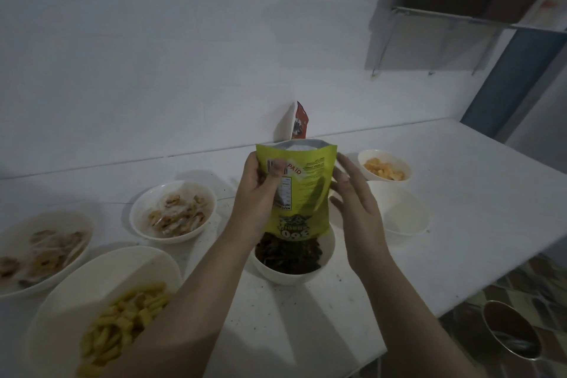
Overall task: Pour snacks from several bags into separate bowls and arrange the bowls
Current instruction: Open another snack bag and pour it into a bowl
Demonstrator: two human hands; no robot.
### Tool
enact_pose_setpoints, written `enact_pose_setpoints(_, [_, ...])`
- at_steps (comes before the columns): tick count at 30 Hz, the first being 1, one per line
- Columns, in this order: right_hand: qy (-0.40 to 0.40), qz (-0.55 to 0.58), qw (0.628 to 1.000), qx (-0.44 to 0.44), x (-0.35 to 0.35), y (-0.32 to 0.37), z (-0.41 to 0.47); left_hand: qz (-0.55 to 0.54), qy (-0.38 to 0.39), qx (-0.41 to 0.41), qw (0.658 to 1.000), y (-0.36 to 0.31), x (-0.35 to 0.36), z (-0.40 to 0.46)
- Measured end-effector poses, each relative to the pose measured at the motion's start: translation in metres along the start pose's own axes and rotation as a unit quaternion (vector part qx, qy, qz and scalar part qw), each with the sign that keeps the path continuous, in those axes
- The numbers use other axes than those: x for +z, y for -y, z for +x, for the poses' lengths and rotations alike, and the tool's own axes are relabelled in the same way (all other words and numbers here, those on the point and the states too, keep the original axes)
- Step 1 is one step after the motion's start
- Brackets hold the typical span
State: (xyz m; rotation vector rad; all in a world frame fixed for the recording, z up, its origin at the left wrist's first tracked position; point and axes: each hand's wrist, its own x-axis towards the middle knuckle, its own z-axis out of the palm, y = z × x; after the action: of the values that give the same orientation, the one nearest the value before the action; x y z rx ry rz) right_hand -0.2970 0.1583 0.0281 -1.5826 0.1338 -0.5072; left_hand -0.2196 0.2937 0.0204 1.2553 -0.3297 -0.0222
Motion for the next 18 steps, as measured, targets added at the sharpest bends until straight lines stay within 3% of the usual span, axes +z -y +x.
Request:
enact_pose_setpoints(11, [0.039, 0.039, 0.998, -0.024, 0.004, 0.012, 0.004, -0.022, -0.002, -0.003, 1.0, -0.008, 0.0, 0.003])
enact_pose_setpoints(18, [-0.013, 0.047, 0.999, 0.007, -0.001, 0.008, 0.014, -0.041, -0.003, -0.003, 0.999, -0.009, -0.012, 0.01])
